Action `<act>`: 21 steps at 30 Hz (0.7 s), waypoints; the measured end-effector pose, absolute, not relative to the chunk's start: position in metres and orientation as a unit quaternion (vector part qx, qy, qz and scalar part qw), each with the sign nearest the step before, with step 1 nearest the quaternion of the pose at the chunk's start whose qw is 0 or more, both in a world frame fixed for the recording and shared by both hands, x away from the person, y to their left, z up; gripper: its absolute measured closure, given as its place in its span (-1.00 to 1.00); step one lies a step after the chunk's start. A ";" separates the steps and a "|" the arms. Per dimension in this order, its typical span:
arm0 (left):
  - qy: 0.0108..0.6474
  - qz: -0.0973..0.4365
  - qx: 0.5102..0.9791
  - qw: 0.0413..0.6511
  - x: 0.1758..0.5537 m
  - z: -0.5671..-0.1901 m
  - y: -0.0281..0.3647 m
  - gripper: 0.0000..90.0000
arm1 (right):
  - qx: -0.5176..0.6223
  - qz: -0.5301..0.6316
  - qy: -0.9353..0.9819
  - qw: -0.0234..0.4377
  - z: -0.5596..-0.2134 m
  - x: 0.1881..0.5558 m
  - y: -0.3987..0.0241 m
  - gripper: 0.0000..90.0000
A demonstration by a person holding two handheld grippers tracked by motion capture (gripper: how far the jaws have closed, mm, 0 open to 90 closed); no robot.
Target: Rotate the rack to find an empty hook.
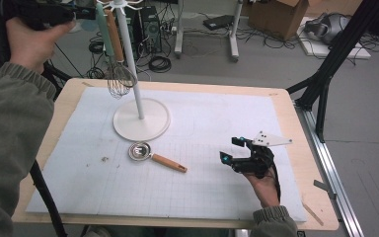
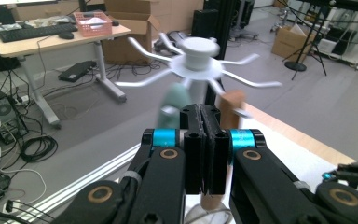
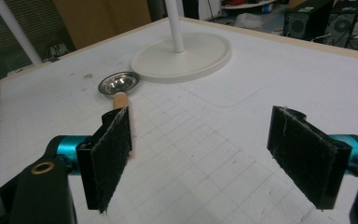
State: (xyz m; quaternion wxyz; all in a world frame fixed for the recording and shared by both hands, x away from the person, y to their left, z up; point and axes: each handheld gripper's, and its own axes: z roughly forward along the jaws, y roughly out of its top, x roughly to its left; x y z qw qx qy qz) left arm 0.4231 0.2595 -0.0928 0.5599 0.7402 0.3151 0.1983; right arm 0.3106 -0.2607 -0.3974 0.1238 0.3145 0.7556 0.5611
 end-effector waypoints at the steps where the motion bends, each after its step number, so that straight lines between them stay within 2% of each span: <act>1: 0.314 0.197 0.741 0.560 0.421 -0.093 0.258 0.95 | 0.314 0.561 0.756 0.125 -0.397 0.311 -0.260 -0.53; 21: 0.285 0.188 0.747 0.571 0.396 -0.094 0.226 0.90 | 0.313 0.573 0.745 0.133 -0.393 0.304 -0.264 -0.53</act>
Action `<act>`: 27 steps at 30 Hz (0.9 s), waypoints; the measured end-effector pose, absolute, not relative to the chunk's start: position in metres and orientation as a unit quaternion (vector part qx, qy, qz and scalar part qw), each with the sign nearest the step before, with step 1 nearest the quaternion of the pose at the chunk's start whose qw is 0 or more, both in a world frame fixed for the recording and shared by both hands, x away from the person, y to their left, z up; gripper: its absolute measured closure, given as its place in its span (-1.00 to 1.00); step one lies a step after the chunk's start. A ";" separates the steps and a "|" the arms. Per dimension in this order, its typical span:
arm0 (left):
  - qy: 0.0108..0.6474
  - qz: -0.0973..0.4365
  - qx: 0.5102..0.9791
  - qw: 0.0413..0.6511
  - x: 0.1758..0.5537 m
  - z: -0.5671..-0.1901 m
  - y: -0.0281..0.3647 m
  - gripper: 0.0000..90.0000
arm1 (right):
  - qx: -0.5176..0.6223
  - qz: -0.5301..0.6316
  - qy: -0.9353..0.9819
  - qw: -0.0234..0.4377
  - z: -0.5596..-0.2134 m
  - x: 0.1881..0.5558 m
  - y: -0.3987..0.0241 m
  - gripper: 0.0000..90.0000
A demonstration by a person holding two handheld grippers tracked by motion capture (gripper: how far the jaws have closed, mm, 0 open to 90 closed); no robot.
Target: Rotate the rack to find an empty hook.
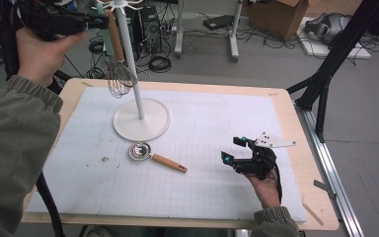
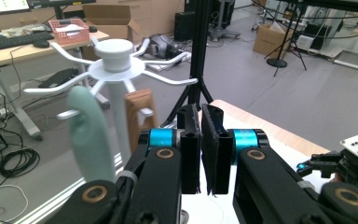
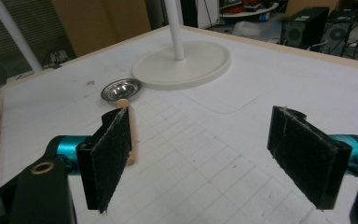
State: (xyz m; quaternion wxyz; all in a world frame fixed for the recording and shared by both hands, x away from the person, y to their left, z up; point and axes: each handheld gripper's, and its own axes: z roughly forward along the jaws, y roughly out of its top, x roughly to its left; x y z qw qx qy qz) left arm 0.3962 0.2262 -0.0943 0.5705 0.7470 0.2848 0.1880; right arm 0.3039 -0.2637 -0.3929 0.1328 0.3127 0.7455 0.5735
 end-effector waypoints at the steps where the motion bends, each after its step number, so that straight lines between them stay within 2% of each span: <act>1: 0.284 0.188 0.747 0.571 0.396 -0.095 0.225 0.90 | 0.315 0.575 0.743 0.133 -0.393 0.304 -0.264 -0.53; 27: 0.326 0.213 0.722 0.571 0.412 -0.102 0.220 0.93 | 0.313 0.575 0.742 0.142 -0.392 0.305 -0.261 -0.53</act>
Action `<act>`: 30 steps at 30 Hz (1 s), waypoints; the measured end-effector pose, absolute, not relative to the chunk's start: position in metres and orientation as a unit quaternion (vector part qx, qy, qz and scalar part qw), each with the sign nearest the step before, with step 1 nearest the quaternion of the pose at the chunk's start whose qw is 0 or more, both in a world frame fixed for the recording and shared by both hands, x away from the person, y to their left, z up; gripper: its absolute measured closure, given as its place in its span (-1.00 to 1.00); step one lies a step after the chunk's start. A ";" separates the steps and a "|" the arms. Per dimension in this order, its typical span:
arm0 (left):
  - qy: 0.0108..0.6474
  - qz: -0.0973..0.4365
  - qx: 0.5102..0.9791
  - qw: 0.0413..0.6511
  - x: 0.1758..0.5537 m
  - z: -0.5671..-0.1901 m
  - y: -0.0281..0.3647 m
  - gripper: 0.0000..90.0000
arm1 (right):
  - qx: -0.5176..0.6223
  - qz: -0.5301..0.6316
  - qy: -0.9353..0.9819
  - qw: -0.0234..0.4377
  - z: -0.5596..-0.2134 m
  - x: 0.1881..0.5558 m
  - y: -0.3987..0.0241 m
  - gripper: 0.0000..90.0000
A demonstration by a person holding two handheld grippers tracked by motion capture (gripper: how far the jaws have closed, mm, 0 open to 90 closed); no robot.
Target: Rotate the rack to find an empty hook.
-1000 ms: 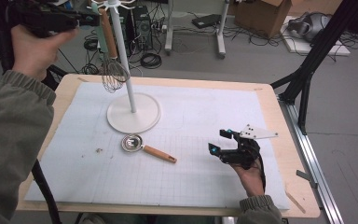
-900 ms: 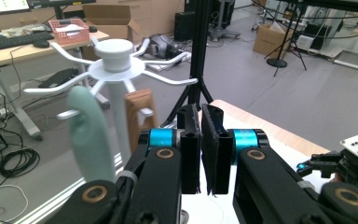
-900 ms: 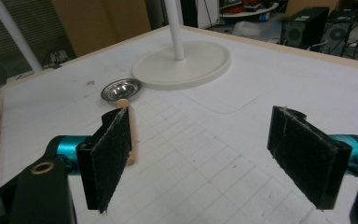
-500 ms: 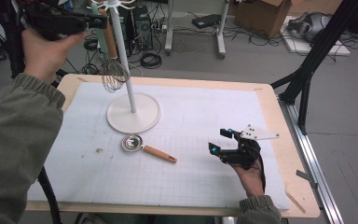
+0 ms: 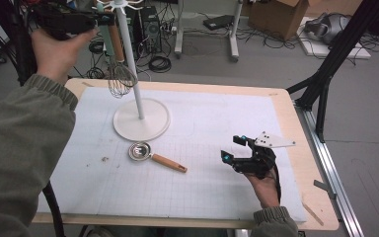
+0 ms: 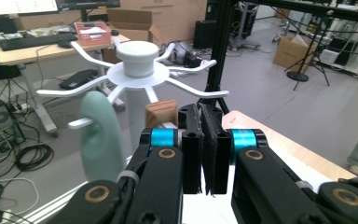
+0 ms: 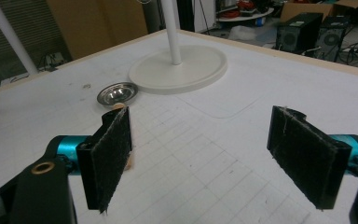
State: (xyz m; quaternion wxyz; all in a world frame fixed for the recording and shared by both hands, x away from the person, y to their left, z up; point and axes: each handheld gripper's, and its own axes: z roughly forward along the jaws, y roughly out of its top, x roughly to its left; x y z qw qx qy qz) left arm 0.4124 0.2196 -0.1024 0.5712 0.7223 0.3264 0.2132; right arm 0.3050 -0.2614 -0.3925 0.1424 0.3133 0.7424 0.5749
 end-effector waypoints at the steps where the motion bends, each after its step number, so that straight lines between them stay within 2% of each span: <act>1: 0.327 0.215 0.722 0.570 0.413 -0.102 0.221 0.93 | 0.314 0.575 0.742 0.141 -0.392 0.305 -0.261 -0.53; 13: 0.335 0.223 0.718 0.568 0.415 -0.102 0.234 0.92 | 0.312 0.571 0.746 0.141 -0.393 0.306 -0.259 -0.53; 30: 0.300 0.218 0.737 0.565 0.385 -0.111 0.244 0.71 | 0.306 0.562 0.756 0.140 -0.394 0.306 -0.254 -0.53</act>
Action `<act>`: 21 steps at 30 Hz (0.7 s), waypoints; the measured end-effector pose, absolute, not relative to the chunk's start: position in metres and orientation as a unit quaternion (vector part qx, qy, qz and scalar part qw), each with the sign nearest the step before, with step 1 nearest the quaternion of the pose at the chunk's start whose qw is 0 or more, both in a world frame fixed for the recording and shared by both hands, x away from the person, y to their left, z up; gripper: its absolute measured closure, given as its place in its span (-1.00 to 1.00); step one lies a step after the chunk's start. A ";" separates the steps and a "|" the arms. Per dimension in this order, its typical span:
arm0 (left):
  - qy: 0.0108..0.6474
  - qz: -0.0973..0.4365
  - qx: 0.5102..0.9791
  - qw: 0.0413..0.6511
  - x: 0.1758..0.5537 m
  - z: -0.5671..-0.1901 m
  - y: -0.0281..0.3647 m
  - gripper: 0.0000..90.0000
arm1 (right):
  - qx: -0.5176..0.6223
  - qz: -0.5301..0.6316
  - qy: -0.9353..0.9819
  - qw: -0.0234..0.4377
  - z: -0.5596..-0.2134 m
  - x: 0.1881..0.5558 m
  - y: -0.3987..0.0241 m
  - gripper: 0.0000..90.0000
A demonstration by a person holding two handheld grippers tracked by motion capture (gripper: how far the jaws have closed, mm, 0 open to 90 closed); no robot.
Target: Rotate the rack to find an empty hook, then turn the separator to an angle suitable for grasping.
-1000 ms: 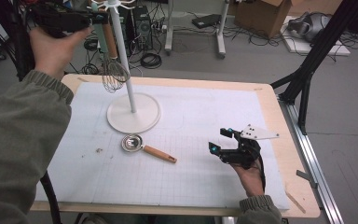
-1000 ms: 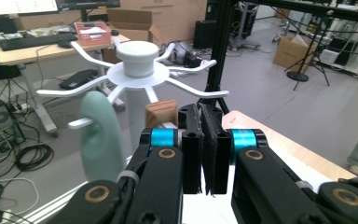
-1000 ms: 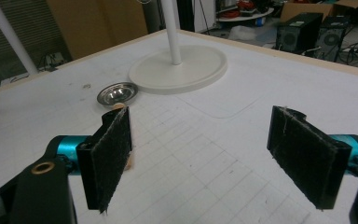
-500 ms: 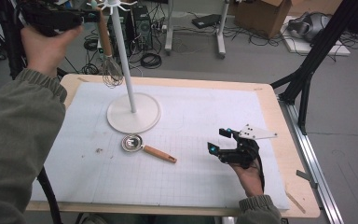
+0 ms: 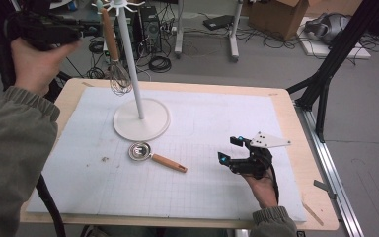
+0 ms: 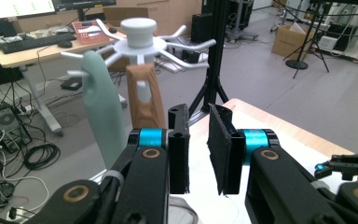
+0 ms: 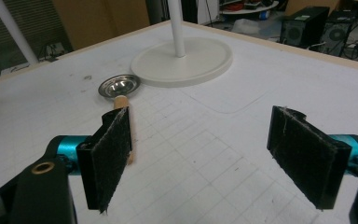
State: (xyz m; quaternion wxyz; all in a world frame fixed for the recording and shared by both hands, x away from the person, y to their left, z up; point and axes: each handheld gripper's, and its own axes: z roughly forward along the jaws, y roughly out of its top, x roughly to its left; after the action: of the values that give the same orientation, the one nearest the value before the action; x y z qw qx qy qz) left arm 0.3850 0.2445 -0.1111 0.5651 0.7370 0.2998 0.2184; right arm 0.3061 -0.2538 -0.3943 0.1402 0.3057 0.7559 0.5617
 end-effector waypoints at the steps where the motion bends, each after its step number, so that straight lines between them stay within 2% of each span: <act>1: 0.299 0.217 0.738 0.565 0.384 -0.113 0.246 0.70 | 0.306 0.561 0.756 0.139 -0.394 0.306 -0.253 -0.53; 21: 0.294 0.218 0.739 0.565 0.352 -0.145 0.273 0.49 | 0.301 0.552 0.765 0.140 -0.394 0.306 -0.247 -0.53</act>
State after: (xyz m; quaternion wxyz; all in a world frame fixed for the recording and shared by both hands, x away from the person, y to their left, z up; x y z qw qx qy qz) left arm 0.3516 0.2729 -0.1449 0.5654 0.7393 0.2937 0.2179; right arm 0.3062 -0.2469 -0.3942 0.1400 0.3007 0.7651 0.5519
